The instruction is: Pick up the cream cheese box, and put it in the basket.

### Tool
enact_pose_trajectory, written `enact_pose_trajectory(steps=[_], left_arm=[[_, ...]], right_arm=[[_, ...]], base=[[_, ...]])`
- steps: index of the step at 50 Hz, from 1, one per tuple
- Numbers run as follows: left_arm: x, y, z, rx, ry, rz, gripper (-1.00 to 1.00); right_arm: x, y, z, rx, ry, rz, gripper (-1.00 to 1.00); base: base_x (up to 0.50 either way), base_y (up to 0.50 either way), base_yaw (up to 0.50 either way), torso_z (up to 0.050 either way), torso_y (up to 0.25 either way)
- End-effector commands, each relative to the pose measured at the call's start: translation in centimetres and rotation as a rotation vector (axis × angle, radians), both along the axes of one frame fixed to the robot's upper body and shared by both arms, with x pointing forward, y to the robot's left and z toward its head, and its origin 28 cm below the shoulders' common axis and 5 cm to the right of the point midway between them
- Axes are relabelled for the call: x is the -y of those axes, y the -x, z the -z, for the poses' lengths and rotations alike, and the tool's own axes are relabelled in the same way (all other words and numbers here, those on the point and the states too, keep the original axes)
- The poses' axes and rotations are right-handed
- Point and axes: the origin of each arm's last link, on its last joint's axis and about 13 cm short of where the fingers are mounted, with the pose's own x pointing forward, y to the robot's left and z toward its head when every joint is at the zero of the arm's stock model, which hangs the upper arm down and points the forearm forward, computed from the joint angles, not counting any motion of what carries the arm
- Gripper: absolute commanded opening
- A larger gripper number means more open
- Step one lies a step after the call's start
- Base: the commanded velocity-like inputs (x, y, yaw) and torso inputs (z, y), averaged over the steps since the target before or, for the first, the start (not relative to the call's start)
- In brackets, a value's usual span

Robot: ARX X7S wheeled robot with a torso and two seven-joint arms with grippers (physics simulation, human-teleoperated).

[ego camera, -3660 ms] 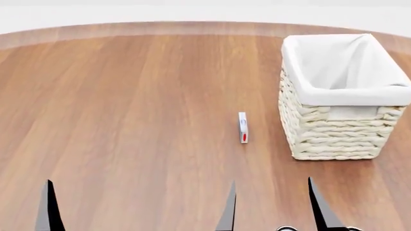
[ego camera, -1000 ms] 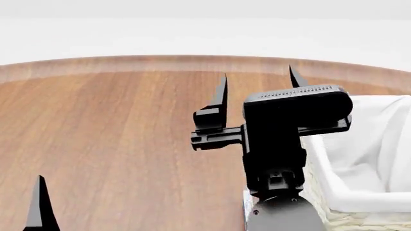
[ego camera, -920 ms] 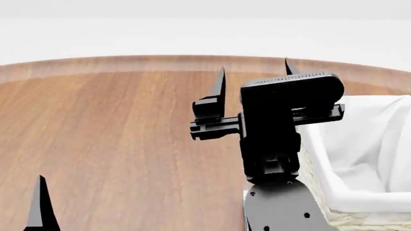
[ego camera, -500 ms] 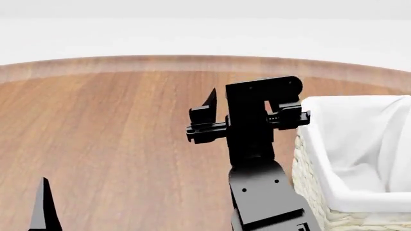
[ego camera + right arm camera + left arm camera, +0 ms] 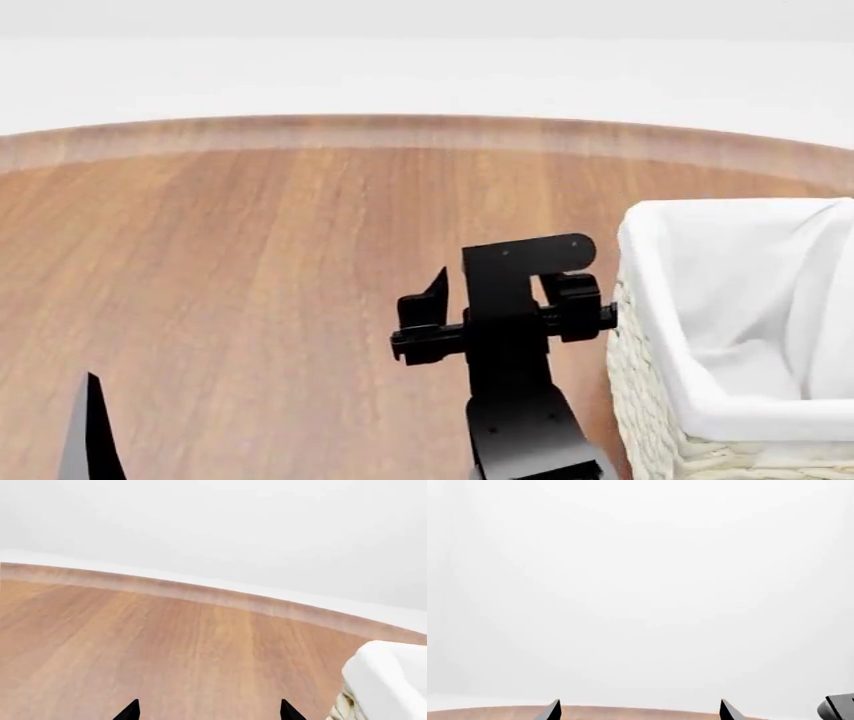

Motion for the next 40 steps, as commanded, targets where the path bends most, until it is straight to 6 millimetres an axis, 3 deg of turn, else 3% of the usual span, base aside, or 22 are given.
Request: enact_pose_trajectory(steps=[1,15,40], left_arm=[[0.0,0.2,0.0,0.01,-0.005,0.012,1.0],[0.1,0.2,0.1,0.012,-0.019,0.013,1.0],[0.1,0.2,0.0,0.019,-0.028,0.008,1.0]], right_arm=[[-0.1,0.4,2.2,-0.053,0.004,0.0,1.0],[0.1,1.0,4.1,-0.105,0.005,0.003,1.0],[0.7,2.0,6.0,-0.157,-0.003,0.023,1.0]], base=[[0.0,0.0,0.0,0.0,0.0],[0.0,0.0,0.0,0.0,0.0],[0.0,0.0,0.0,0.0,-0.125]])
